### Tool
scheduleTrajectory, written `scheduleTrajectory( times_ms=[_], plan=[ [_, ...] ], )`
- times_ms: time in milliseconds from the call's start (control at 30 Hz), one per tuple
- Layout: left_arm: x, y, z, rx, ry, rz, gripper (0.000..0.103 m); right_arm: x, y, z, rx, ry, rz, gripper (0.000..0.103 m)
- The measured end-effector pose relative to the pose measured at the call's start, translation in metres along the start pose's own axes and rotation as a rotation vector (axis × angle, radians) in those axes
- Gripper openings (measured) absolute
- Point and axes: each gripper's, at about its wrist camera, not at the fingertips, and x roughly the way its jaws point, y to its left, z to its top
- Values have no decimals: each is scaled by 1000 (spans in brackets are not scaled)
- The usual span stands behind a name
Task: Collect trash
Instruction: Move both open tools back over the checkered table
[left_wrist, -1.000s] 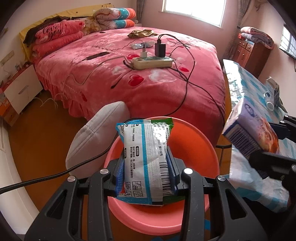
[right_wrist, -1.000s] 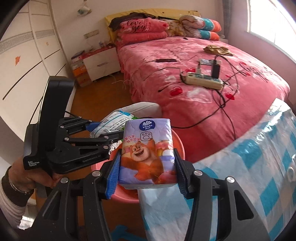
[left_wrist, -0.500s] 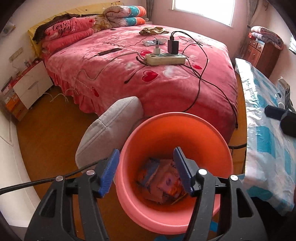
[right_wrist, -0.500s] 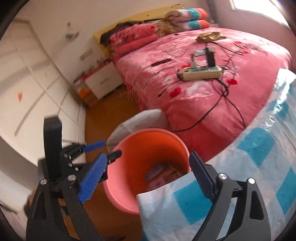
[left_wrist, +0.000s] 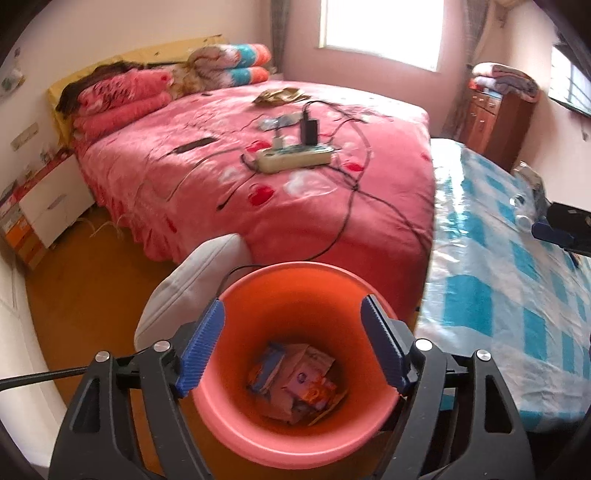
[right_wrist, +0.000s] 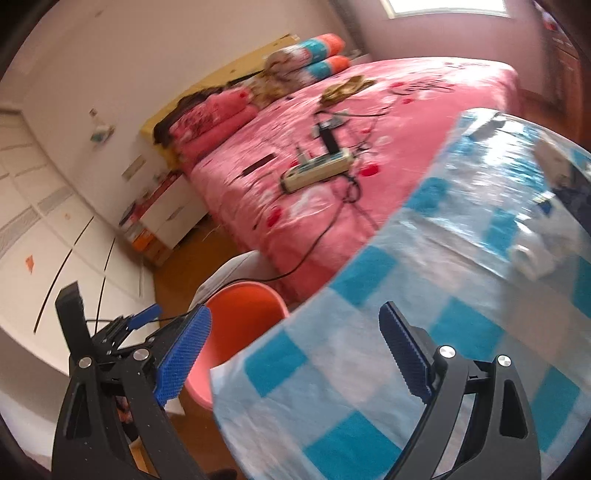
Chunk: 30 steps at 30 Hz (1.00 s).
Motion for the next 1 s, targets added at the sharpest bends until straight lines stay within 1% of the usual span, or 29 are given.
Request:
scheduleTrajectory(
  times_ms=[100, 167, 233, 333, 433, 567, 667, 767, 933, 1000],
  plan=[
    [-6, -10, -4, 37, -31, -17, 79, -20, -14, -8, 54, -22, -32, 94],
    [-12, -12, -5, 40, -47, -47, 79, -34, -19, -14, 82, -42, -41, 95],
    [-17, -14, -8, 40, -61, -80, 80, -46, -21, -20, 100, -53, -52, 96],
    [-24, -16, -10, 39, -81, -108, 83, -68, -20, -30, 122, -76, -76, 96],
    [-31, -22, -13, 45, -85, -158, 87, -86, -19, -42, 131, -102, -98, 96],
    [-42, -34, -14, 83, -100, -180, 90, -110, -21, -58, 142, -133, -143, 96],
    [-51, -44, -14, 108, -116, -189, 91, -132, -27, -70, 152, -170, -182, 98],
    [-59, -55, -13, 125, -122, -197, 93, -158, -36, -79, 159, -220, -215, 98],
    [-72, -77, -10, 179, -133, -197, 93, -191, -52, -91, 171, -269, -235, 98],
    [-77, -86, -7, 195, -137, -200, 93, -197, -57, -94, 171, -270, -247, 98]
  ],
)
